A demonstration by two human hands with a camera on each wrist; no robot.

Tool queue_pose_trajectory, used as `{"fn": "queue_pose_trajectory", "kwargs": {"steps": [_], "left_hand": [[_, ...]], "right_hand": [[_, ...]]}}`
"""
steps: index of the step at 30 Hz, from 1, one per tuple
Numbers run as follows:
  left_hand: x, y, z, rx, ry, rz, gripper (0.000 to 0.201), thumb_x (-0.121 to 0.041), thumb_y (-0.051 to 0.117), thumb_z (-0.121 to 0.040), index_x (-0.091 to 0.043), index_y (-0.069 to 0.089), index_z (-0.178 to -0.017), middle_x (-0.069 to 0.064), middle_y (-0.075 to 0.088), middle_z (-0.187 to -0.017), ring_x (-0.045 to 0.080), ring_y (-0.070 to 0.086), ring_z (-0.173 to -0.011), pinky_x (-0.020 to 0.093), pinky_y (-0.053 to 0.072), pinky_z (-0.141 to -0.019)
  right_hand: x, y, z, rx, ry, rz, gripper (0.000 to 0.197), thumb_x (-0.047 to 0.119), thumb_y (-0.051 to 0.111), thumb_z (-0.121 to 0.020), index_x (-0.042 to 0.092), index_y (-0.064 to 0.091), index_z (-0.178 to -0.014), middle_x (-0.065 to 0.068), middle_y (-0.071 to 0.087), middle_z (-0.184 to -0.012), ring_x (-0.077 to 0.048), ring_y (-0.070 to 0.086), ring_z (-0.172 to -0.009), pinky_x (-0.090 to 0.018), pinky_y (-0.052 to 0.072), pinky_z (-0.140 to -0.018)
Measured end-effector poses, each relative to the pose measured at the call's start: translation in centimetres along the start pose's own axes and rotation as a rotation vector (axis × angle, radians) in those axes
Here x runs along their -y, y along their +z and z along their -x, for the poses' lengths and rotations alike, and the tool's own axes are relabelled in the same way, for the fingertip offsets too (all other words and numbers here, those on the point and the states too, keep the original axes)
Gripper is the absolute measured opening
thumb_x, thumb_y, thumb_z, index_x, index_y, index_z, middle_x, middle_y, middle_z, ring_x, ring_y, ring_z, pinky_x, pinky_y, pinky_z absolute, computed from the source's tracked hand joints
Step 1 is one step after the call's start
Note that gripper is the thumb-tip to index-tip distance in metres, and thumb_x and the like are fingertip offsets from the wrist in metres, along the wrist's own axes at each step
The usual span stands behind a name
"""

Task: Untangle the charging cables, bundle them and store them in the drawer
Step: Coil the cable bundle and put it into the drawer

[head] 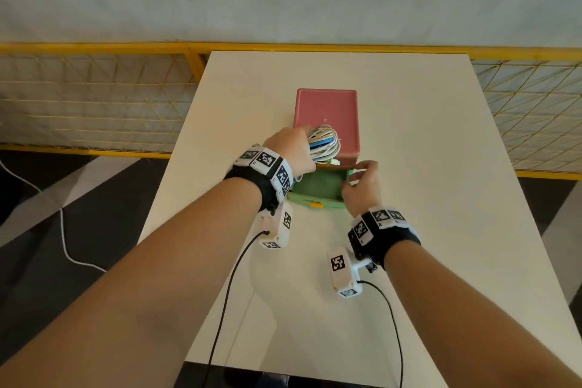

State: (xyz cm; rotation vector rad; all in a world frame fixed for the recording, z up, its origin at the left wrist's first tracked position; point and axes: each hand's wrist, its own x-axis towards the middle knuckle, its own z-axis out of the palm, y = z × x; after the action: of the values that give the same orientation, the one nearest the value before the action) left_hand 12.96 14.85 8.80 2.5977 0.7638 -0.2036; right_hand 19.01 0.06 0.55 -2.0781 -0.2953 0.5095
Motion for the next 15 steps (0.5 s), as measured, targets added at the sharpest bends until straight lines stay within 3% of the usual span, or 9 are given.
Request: {"fn": "queue_pose_trajectory", "kwargs": {"steps": [2,5,7,9,12,13,15], "left_hand": [[0.0,0.1,0.1,-0.013,-0.004,0.014,0.053,-0.017,0.072,-0.073,-0.018,0.054,-0.123,0.005,0.068,-0.099,0.028,0.064,-0.085,0.038,0.057,-0.077],[0.1,0.0,0.3,-0.013,-0.003,0.048,0.051,-0.017,0.073,-0.072,-0.018,0.055,-0.120,0.005,0.069,-0.100,0.028,0.065,-0.086,0.039,0.057,-0.079],[0.1,-0.3,0.6,0.014,-0.014,0.091,0.053,-0.017,0.074,-0.071,-0.019,0.055,-0.120,0.004,0.069,-0.101,0.028,0.065,-0.088,0.040,0.057,-0.081],[0.2,-0.5,1.2,-0.044,-0.024,0.157,0.053,-0.017,0.073,-0.072,-0.019,0.055,-0.122,0.003,0.069,-0.101,0.027,0.066,-0.088,0.037,0.056,-0.080],[0.5,0.0,3.9,-0.252,0.043,0.131,0.039,-0.021,0.069,-0.078,-0.019,0.055,-0.115,0.003,0.068,-0.099,0.029,0.064,-0.085,0.029,0.047,-0.070],[0.7,0.8,5.0,-0.247,0.090,0.047,0.038,-0.025,0.068,-0.080,-0.020,0.054,-0.115,0.003,0.068,-0.101,0.029,0.064,-0.086,0.030,0.046,-0.069],[0.5,2.6,6.5,-0.072,0.149,-0.215,0.036,-0.022,0.063,-0.083,-0.019,0.049,-0.116,0.004,0.066,-0.102,0.029,0.065,-0.088,0.034,0.048,-0.069]], "right_hand": [[-0.7,-0.5,1.1,0.062,-0.068,0.062,0.054,0.000,0.053,-0.079,0.017,0.030,-0.125,-0.010,0.055,-0.107,-0.030,0.060,-0.087,-0.036,0.048,-0.064],[-1.1,-1.0,2.6,0.110,-0.199,0.193,0.084,-0.005,0.051,-0.075,0.028,0.014,-0.142,-0.004,0.040,-0.128,-0.025,0.054,-0.067,-0.029,0.043,-0.052],[-1.1,-0.9,2.8,0.087,-0.268,0.280,0.097,-0.010,0.050,-0.072,0.028,0.003,-0.148,-0.006,0.016,-0.150,-0.023,0.049,-0.053,-0.024,0.033,-0.044],[-0.8,-1.1,2.9,0.083,-0.296,0.329,0.105,-0.013,0.047,-0.072,0.033,-0.009,-0.148,-0.003,-0.009,-0.158,-0.021,0.047,-0.045,-0.024,0.030,-0.040],[-0.9,-1.5,2.9,0.153,-0.343,0.390,0.107,-0.010,0.046,-0.074,0.037,-0.016,-0.146,0.007,-0.017,-0.158,-0.024,0.050,-0.049,-0.025,0.034,-0.043],[-1.0,-1.7,2.8,0.182,-0.352,0.403,0.108,-0.008,0.047,-0.074,0.039,-0.018,-0.145,0.011,-0.016,-0.158,-0.025,0.052,-0.053,-0.026,0.038,-0.046],[-1.3,-1.9,2.6,0.219,-0.361,0.400,0.109,-0.005,0.050,-0.075,0.043,-0.021,-0.143,0.014,-0.015,-0.158,-0.026,0.057,-0.061,-0.029,0.045,-0.053]]}}
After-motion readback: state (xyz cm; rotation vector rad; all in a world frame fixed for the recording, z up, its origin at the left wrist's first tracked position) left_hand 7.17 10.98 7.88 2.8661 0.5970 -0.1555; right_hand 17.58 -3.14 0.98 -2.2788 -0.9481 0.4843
